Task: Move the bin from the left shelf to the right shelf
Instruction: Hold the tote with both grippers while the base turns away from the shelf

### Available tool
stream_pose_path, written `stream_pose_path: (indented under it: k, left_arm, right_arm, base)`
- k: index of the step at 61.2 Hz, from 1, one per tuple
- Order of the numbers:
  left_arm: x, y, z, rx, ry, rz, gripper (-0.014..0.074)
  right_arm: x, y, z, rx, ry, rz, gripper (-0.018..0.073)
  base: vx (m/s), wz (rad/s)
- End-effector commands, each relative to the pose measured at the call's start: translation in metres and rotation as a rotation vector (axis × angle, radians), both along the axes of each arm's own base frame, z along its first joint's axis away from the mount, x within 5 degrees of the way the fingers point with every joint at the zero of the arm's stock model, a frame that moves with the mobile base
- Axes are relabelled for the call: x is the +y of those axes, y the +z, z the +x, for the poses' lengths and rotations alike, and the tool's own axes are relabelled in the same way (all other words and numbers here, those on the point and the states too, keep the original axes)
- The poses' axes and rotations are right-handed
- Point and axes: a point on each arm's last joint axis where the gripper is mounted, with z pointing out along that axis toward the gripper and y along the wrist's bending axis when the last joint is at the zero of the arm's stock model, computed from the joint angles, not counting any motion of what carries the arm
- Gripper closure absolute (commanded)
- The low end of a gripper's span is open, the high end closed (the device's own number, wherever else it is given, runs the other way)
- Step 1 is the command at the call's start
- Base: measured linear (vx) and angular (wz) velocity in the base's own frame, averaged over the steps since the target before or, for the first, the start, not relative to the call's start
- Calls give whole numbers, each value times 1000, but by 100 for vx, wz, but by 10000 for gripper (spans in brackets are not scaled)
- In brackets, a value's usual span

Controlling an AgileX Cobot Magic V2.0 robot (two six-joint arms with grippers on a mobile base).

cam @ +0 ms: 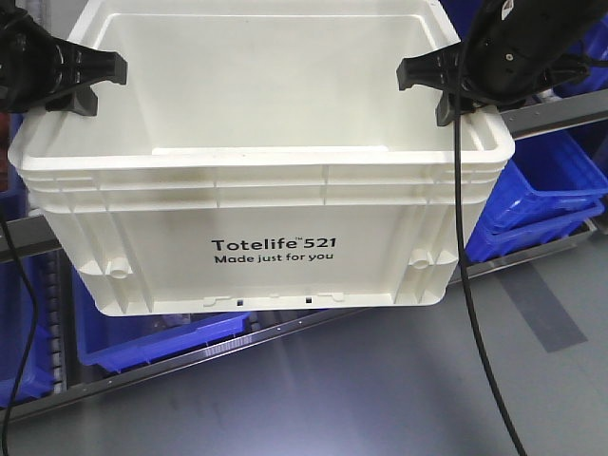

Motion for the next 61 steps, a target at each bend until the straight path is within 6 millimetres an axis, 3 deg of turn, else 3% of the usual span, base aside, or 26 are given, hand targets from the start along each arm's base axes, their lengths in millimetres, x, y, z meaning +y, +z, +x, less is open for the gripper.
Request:
stream_pose_path:
  k: [1,61]
  left_arm:
    - [4,32,-7,-179,-18,8,500]
    - [4,32,-7,-179,-18,8,500]
  right_arm:
    - [-14,38,-4,-204,-15,-23,549]
    - [-14,38,-4,-204,-15,-23,549]
  base:
    - [-4,-23]
    - [-4,-30]
